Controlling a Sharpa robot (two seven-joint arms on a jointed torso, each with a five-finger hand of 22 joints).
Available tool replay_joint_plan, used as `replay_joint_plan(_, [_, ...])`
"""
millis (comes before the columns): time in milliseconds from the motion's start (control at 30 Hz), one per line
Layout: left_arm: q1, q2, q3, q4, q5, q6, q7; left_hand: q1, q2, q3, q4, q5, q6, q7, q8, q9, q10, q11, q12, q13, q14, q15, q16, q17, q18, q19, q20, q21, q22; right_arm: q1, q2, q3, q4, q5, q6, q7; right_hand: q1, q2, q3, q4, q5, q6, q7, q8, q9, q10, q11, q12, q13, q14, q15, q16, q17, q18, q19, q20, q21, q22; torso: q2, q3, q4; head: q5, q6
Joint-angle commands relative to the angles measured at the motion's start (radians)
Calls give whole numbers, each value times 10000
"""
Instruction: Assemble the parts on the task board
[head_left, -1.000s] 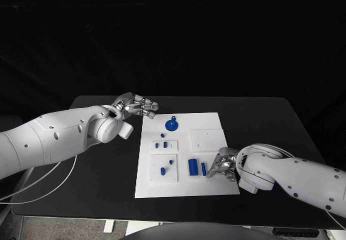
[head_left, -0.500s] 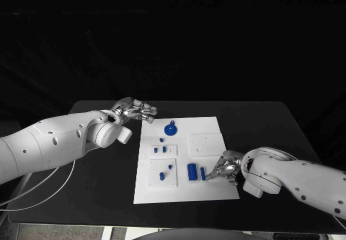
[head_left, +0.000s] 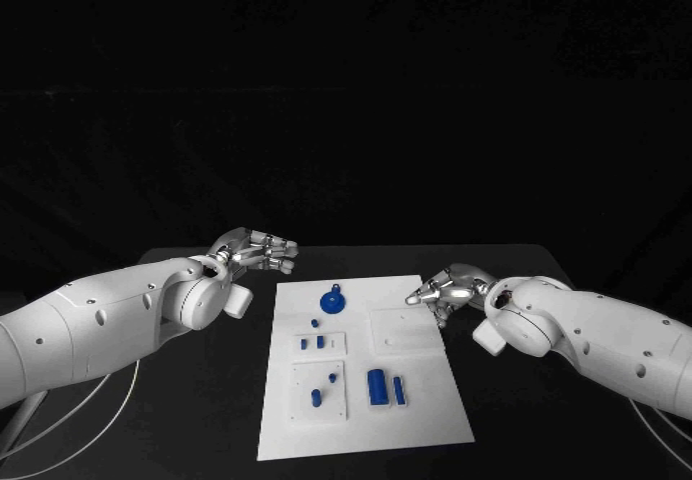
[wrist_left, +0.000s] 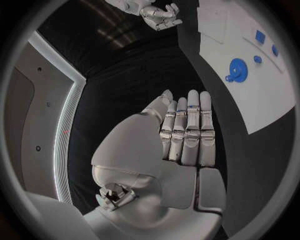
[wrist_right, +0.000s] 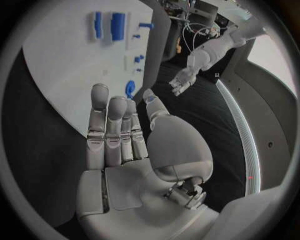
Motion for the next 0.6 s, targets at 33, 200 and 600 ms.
replay_joint_plan(33, [69, 190, 22, -350, 665, -102, 702, 62, 29, 60, -20, -60, -38, -42, -33, -12, 16, -6, -51, -14, -287, 67, -45, -110, -12, -215, 74, -62, -38, 163, 504, 170, -1028, 1869, -417, 2376, 79, 341, 93, -319, -19, -208, 121, 18, -30, -18, 196, -1584, -1843, -447, 246, -1562, -987, 103, -512, 279, -943, -1413, -229, 29, 2, -69, 344])
replay_joint_plan(200, [93, 569, 51, -997, 1038, -238, 1013, -188, -120, -37, 122, -165, -729, -67, -61, -65, -725, 125, -54, -18, -1420, 307, -66, -430, -74, -1047, 474, -129, -725, 259, 1310, 452, -2323, 2799, -137, 3082, -240, 634, 416, -827, -129, -1109, 387, -10, -92, -272, 1148, -6081, -7253, -1640, 1404, -6079, -4429, 265, -3494, 1650, -935, -6061, -380, 77, 11, -74, 597])
replay_joint_plan(600, [9, 1064, 112, -1611, 962, -339, 852, -5467, -173, -1517, 1094, -1382, -11379, -1106, -667, -672, -12063, -894, -640, -591, -12912, -628, -659, -1110, -772, -10720, -412, -712, -9034, 283, 1977, 600, -3126, 2905, -318, 2903, -4822, -205, 246, 1902, -2363, -11654, -749, -606, -717, -11757, 139, -6952, -8244, -13381, 685, -7657, -7565, -609, -14188, 911, -1535, -11562, -538, 42, -45, 15, 675])
